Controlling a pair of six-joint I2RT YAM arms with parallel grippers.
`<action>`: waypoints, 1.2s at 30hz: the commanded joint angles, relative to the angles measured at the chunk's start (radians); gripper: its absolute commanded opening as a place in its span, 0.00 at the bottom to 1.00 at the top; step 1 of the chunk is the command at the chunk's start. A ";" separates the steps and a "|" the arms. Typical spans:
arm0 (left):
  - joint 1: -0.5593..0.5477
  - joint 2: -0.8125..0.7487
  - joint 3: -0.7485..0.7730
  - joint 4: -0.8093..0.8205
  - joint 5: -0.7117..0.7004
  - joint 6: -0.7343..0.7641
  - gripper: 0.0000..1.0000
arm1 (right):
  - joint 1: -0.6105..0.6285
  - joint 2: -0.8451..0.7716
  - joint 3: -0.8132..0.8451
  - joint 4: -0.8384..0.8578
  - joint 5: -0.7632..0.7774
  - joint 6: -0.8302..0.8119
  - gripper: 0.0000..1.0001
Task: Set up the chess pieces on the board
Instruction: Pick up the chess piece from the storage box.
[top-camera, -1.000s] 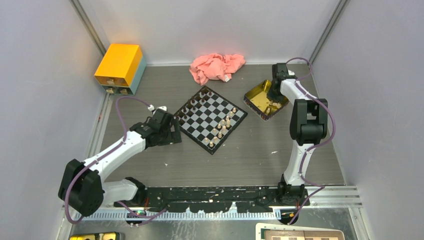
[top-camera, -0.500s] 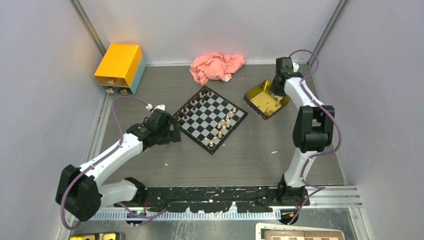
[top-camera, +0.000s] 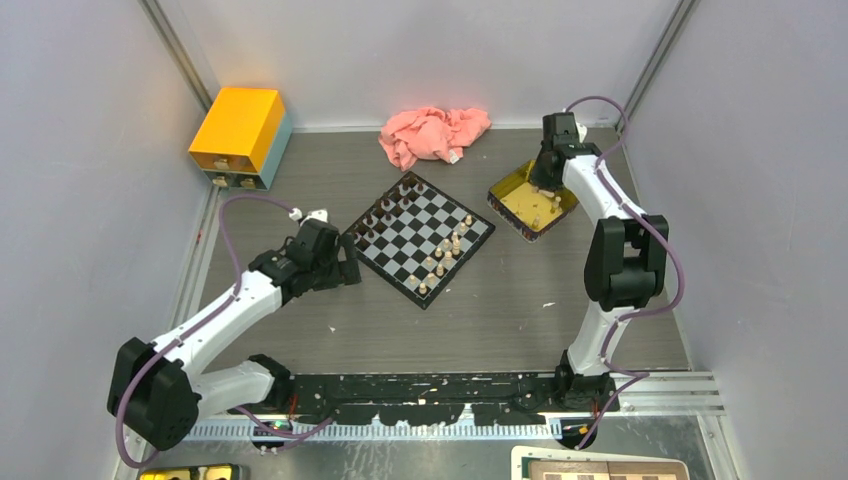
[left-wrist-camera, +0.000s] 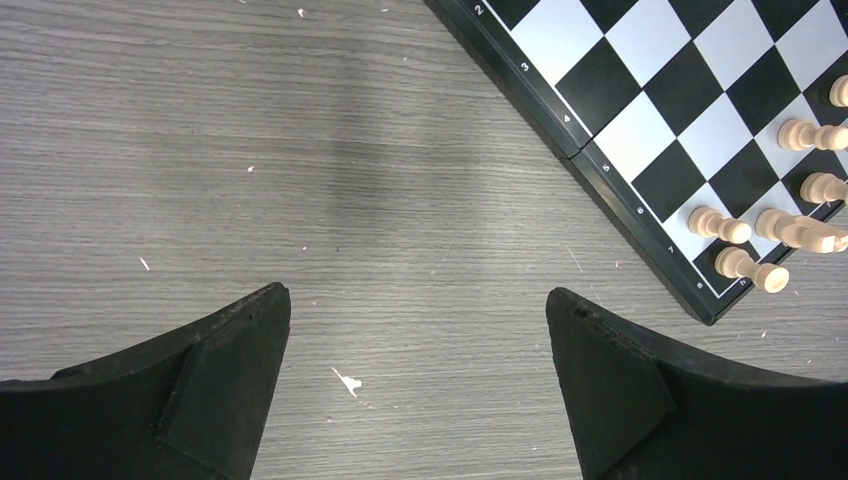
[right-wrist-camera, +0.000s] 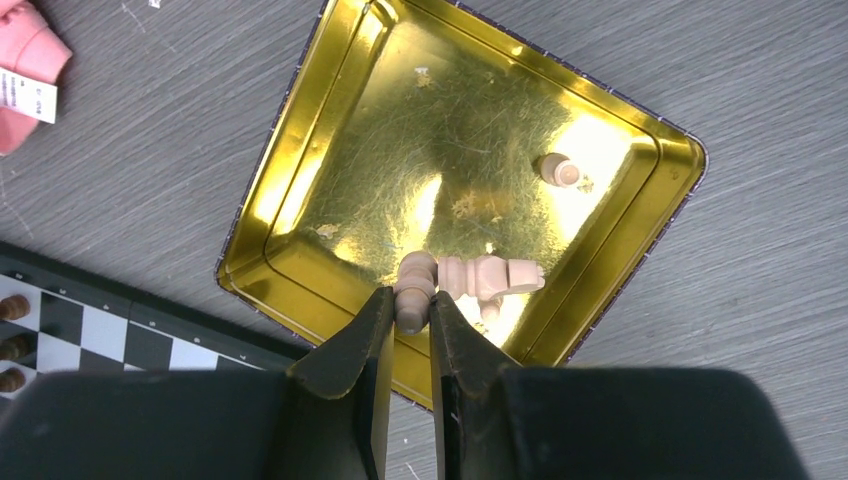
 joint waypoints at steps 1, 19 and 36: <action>-0.004 -0.033 -0.007 0.019 0.005 -0.009 1.00 | 0.000 -0.072 0.032 0.010 -0.060 0.002 0.01; -0.005 0.005 0.027 0.050 0.026 -0.017 1.00 | 0.114 -0.102 0.091 0.011 -0.196 0.073 0.01; -0.020 0.076 0.110 0.298 0.171 0.013 1.00 | 0.278 -0.188 0.023 0.217 -0.388 0.391 0.01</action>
